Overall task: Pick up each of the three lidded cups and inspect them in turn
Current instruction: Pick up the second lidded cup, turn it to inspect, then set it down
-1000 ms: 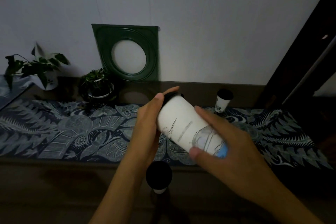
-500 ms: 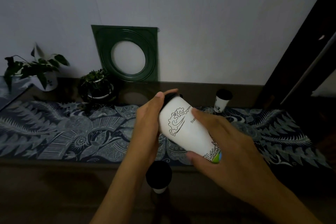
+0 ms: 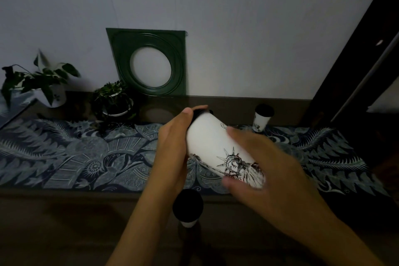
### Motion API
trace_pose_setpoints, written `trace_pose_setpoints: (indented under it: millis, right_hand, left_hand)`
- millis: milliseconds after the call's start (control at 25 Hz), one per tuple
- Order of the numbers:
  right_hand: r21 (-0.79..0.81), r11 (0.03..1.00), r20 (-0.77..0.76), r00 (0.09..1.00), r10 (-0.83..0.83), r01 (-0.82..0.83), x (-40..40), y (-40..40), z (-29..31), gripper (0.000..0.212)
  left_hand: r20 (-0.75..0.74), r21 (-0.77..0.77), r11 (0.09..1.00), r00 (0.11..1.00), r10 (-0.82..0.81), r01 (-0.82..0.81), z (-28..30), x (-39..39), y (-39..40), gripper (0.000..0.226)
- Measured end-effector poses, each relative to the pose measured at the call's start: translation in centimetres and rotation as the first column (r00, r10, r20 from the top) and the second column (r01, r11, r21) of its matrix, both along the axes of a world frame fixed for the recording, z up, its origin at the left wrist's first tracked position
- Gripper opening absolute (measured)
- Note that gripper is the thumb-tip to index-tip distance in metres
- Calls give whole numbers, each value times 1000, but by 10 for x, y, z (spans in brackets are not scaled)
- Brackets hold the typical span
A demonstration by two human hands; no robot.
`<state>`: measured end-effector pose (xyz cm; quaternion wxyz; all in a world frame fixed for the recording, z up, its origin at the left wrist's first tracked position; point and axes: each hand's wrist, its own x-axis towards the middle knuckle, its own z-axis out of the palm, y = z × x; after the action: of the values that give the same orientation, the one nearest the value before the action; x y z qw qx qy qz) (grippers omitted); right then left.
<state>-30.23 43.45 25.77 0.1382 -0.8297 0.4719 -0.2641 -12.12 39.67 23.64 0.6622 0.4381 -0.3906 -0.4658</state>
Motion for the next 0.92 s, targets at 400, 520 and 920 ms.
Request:
trace_pose_setpoints:
  millis: [400,520,920]
  right_hand:
    - [621,635,741,608,-285,-460,5,3,16,40]
    - [398,897,463,886,-14,-194,4,0,9,61]
    - [577,694,755,606,-251,-431,3,-1,6,50]
  left_hand:
    - [-67,-73,992,992,-104,99,0,11,5,51]
    - [-28,-43,999,999,-34,33,1,9,2,41]
    - [20,-121,986,993,-116,118,-2,14,1,49]
